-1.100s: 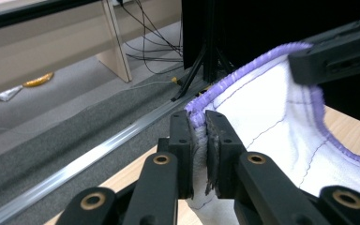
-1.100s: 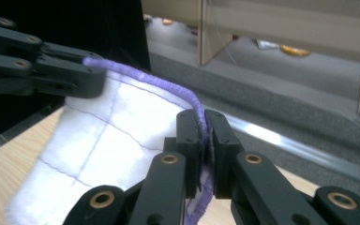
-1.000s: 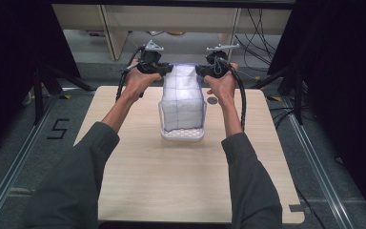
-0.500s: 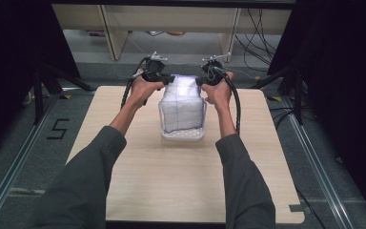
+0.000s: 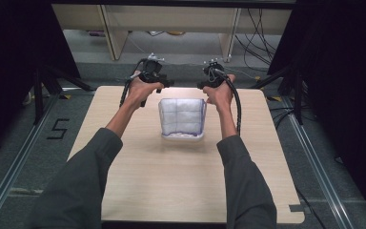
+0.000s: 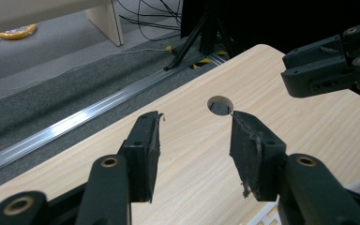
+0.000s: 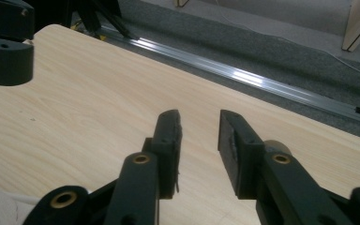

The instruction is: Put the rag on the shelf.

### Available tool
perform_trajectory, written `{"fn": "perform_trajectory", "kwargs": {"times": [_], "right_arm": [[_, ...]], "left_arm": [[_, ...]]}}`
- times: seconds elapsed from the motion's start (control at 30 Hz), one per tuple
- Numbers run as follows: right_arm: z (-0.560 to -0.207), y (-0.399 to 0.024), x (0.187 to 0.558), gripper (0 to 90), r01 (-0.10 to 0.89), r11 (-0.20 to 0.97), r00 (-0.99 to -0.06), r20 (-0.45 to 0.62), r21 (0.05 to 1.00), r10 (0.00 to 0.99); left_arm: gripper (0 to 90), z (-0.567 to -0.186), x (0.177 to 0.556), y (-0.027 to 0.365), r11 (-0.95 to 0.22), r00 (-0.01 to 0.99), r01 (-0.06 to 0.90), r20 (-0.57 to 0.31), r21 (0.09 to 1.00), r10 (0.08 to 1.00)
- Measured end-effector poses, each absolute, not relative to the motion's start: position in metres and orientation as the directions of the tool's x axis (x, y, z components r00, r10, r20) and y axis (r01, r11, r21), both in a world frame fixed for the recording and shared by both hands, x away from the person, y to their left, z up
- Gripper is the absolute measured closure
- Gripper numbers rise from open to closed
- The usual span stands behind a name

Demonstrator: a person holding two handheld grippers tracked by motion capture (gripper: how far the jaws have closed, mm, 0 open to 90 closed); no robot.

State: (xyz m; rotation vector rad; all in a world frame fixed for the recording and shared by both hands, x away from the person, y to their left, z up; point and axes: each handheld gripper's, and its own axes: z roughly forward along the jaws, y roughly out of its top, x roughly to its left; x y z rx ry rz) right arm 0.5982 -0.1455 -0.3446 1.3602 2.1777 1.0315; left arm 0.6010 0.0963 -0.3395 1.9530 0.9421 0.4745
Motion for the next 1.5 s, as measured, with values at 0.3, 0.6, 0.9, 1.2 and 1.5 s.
{"fn": "perform_trajectory", "kwargs": {"times": [0.3, 0.6, 0.9, 1.2, 1.5], "right_arm": [[-0.336, -0.154, 0.592, 59.3, 0.614, 0.244, -0.438, 0.067, 0.750, 0.896], [-0.328, -0.168, 0.584, 53.0, 0.593, 0.251, -0.467, 0.072, 0.765, 0.882], [-0.322, -0.178, 0.560, 44.3, 0.584, 0.221, -0.500, 0.131, 0.781, 0.856], [-0.318, -0.181, 0.537, 41.4, 0.558, 0.228, -0.536, 0.137, 0.798, 0.833], [-0.316, -0.180, 0.513, 40.6, 0.525, 0.247, -0.582, 0.131, 0.814, 0.803]], "left_arm": [[44.1, -0.337, 0.593, 0.109, -0.299, 0.628, 0.456, -0.066, 0.838, 0.775], [36.3, -0.335, 0.584, 0.137, -0.253, 0.595, 0.515, -0.129, 0.819, 0.793], [33.5, -0.331, 0.563, 0.154, -0.216, 0.598, 0.518, -0.170, 0.827, 0.783], [29.8, -0.333, 0.531, 0.167, -0.202, 0.631, 0.514, -0.207, 0.834, 0.748], [29.2, -0.344, 0.501, 0.175, -0.195, 0.637, 0.490, -0.196, 0.850, 0.746]]}}
